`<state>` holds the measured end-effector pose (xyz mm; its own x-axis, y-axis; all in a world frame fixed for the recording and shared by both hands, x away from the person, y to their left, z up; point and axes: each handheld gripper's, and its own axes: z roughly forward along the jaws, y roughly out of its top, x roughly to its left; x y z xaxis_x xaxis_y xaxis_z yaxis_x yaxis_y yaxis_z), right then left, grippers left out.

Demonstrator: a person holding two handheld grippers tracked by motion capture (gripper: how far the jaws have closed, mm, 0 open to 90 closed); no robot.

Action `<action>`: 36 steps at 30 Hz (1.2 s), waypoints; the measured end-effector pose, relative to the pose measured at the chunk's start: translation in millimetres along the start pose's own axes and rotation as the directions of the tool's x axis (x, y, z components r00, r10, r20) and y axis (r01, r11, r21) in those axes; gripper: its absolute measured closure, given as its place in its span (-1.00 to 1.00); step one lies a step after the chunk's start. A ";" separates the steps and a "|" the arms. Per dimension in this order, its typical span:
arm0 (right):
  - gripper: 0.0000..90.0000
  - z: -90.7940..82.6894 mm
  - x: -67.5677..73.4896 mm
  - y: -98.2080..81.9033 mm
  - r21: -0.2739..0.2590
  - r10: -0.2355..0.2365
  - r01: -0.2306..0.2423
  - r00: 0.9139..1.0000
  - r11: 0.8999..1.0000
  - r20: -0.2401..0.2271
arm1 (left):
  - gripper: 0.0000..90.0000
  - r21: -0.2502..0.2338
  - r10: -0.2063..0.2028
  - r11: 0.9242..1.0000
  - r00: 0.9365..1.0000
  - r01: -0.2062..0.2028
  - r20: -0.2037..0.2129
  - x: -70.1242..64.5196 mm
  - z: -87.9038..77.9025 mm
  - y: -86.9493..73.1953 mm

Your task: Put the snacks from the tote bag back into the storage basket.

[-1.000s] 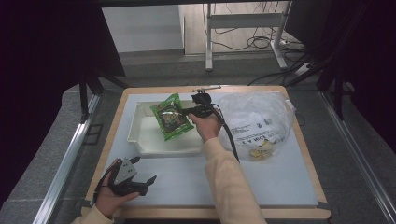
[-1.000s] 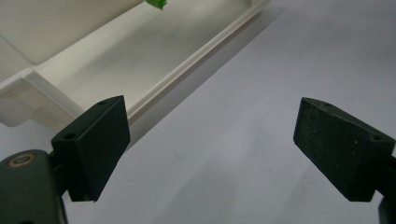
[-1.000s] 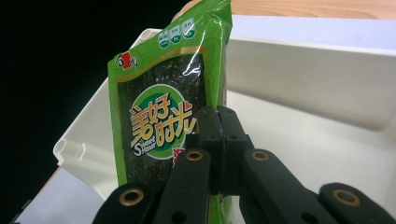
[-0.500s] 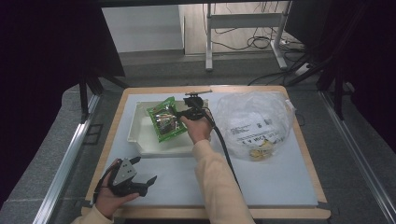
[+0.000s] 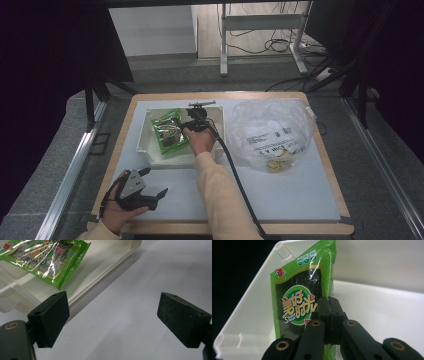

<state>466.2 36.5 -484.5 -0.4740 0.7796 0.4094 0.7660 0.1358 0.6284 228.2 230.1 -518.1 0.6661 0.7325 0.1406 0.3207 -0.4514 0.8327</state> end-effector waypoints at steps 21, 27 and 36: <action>0.75 32.3 5.4 -16.1 0.025 0.027 -0.028 0.998 0.999 0.062 | -0.76 -0.002 -0.002 1.000 1.000 0.002 0.001 1.6 -0.2 -0.6; 0.43 22.0 5.8 -13.3 0.037 -0.005 0.004 0.999 0.999 0.033 | -0.76 0.004 -0.004 1.000 1.000 0.004 -0.002 1.1 0.6 -1.0; 0.23 -7.2 6.7 -7.2 0.029 -0.092 0.093 0.996 0.995 -0.023 | -0.76 0.017 -0.010 1.000 1.000 0.010 -0.015 2.5 2.5 -2.7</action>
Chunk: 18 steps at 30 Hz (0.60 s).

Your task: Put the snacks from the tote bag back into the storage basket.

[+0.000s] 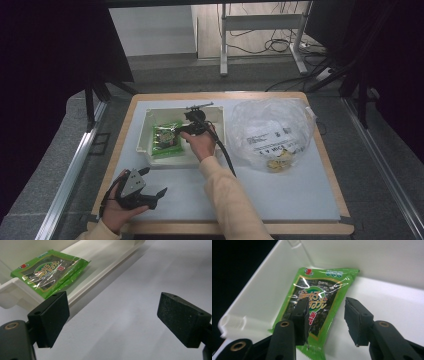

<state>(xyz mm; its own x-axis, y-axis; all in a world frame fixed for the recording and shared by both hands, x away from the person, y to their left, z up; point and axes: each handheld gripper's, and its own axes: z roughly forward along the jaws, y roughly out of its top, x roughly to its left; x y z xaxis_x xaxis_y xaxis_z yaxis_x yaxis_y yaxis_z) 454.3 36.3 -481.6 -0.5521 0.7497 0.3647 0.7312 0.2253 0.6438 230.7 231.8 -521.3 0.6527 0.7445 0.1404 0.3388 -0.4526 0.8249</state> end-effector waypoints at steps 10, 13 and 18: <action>0.10 -35.9 -2.0 -0.7 -0.032 -0.106 0.105 0.993 0.994 -0.046 | -0.76 0.010 0.012 1.000 1.000 -0.012 -0.019 -0.9 3.4 -1.7; 0.09 -56.4 -8.9 -5.8 -0.059 -0.135 0.131 0.989 0.990 -0.058 | -0.76 -0.009 0.028 1.000 0.999 -0.029 -0.033 -1.6 3.4 -2.2; 0.07 -86.3 -23.3 -16.4 -0.097 -0.170 0.164 0.984 0.982 -0.061 | -0.76 -0.018 0.033 0.999 0.998 -0.034 -0.049 0.4 6.7 -3.6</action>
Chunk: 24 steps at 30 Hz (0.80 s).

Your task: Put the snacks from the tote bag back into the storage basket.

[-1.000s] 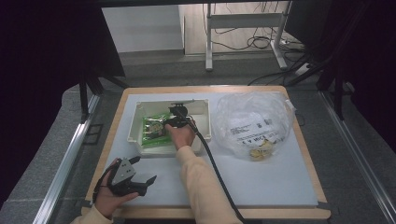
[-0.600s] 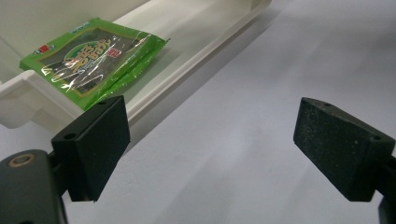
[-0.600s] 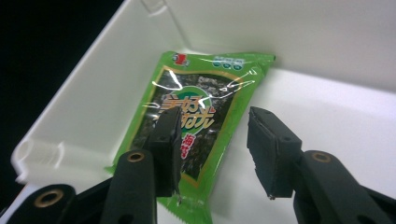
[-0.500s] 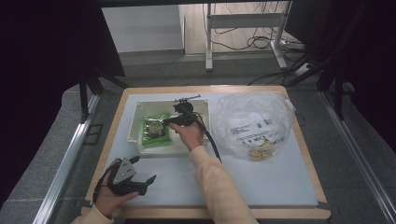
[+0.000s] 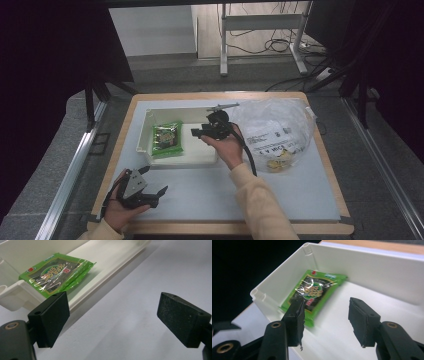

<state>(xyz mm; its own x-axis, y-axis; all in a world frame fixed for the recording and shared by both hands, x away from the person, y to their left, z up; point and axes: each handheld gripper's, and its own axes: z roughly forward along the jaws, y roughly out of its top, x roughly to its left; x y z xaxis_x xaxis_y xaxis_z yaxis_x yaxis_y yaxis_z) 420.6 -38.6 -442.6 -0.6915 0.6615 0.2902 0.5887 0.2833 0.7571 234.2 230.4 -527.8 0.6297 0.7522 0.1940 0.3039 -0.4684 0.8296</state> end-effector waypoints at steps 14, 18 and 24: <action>0.00 -76.8 -21.3 -43.6 -0.045 -0.142 0.141 0.990 0.989 0.002 | -0.76 0.039 0.008 0.999 1.000 -0.007 -0.024 -2.7 7.5 -1.9; -0.03 -97.2 -27.3 -62.8 -0.054 -0.153 0.154 0.988 0.987 0.018 | -0.76 0.033 -0.012 0.999 1.000 0.013 -0.024 -3.1 9.8 -2.9; -0.08 -121.6 -36.7 -96.5 -0.066 -0.158 0.162 0.985 0.985 0.069 | -0.76 0.036 -0.018 0.999 1.000 0.018 -0.025 -2.4 9.8 -3.4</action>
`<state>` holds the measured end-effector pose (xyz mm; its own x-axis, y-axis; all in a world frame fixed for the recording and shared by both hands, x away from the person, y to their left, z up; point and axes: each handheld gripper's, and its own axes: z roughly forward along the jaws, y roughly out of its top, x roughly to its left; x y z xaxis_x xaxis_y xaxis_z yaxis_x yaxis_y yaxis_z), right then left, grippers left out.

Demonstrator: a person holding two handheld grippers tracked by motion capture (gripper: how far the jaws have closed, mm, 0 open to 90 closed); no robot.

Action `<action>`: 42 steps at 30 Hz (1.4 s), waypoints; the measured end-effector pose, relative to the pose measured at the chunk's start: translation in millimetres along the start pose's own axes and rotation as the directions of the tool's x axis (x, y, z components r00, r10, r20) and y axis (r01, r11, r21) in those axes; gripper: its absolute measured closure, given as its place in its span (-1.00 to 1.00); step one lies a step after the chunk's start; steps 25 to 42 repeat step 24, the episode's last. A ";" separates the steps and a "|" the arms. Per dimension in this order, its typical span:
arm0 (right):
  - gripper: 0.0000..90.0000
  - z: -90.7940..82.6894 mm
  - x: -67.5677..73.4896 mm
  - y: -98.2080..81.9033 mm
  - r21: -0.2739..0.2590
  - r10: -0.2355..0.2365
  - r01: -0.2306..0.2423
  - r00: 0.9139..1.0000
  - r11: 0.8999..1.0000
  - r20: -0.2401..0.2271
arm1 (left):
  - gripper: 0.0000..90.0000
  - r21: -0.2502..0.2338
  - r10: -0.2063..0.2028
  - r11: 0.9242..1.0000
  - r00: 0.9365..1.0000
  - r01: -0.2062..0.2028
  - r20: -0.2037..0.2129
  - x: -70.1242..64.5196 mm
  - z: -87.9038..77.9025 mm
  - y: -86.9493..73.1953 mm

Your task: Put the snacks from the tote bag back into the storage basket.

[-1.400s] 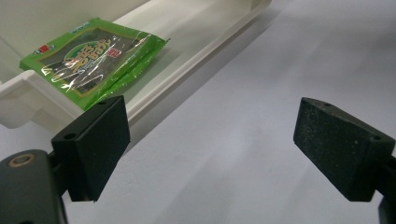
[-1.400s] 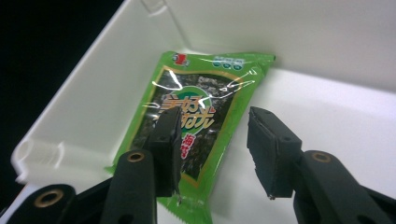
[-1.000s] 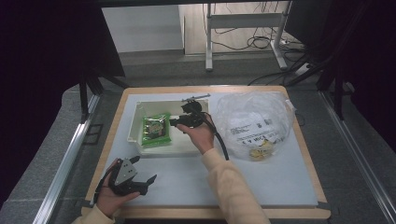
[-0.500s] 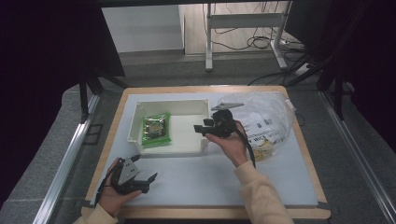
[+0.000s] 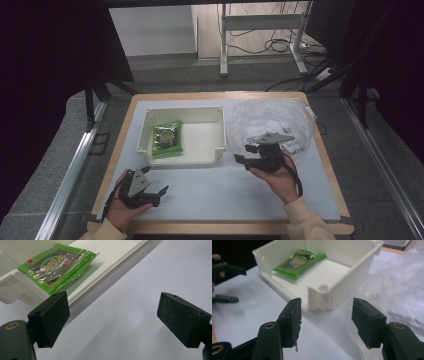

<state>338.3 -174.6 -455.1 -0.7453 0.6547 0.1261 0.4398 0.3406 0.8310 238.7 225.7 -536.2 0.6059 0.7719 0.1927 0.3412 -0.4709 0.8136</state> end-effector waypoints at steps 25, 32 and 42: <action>-0.12 -11.2 -2.9 -45.7 0.024 -0.001 0.000 0.999 1.000 0.044 | -0.76 -0.023 -0.013 1.000 1.000 0.013 0.012 2.9 -3.4 0.8; -0.12 -11.2 -2.9 -45.7 0.024 -0.001 0.000 0.999 1.000 0.044 | -0.76 -0.023 -0.013 1.000 1.000 0.013 0.012 2.9 -3.4 0.8; -0.12 -11.2 -2.9 -45.7 0.024 -0.001 0.000 0.999 1.000 0.044 | -0.76 -0.023 -0.013 1.000 1.000 0.013 0.012 2.9 -3.4 0.8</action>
